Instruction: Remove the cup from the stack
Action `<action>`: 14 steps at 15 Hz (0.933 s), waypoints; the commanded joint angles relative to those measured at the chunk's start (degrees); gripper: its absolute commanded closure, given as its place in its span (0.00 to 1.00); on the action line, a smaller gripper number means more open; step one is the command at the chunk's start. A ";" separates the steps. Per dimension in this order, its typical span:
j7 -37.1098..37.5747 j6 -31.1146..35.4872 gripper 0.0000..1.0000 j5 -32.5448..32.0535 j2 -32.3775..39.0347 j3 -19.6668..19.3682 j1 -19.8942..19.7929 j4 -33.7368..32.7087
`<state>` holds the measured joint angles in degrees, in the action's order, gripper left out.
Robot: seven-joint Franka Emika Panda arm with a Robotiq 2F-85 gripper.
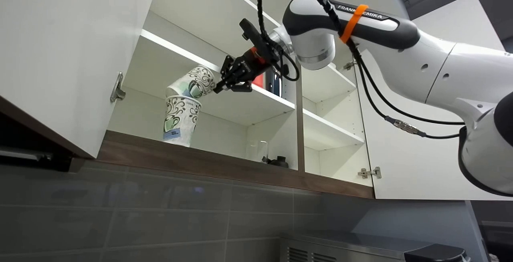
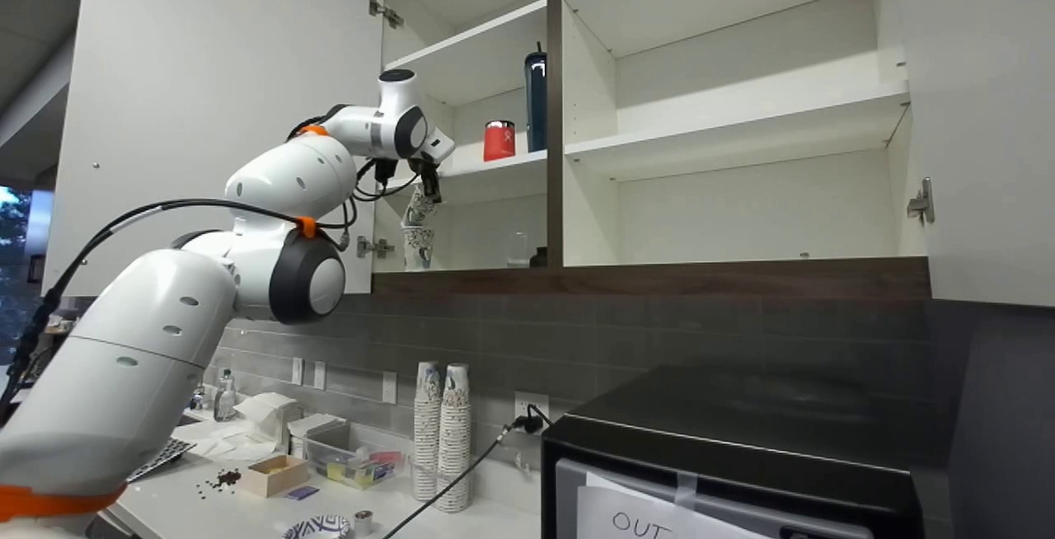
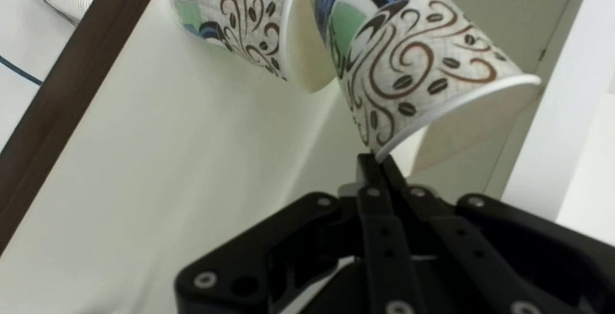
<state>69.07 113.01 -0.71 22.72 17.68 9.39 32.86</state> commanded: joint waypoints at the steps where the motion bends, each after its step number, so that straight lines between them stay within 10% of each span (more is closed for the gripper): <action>1: 2.64 2.03 0.99 5.17 1.29 1.22 -2.47 -0.87; 14: 3.60 1.24 0.99 12.12 0.25 0.56 -5.33 1.26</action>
<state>71.54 112.69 9.50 22.82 18.41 6.31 33.44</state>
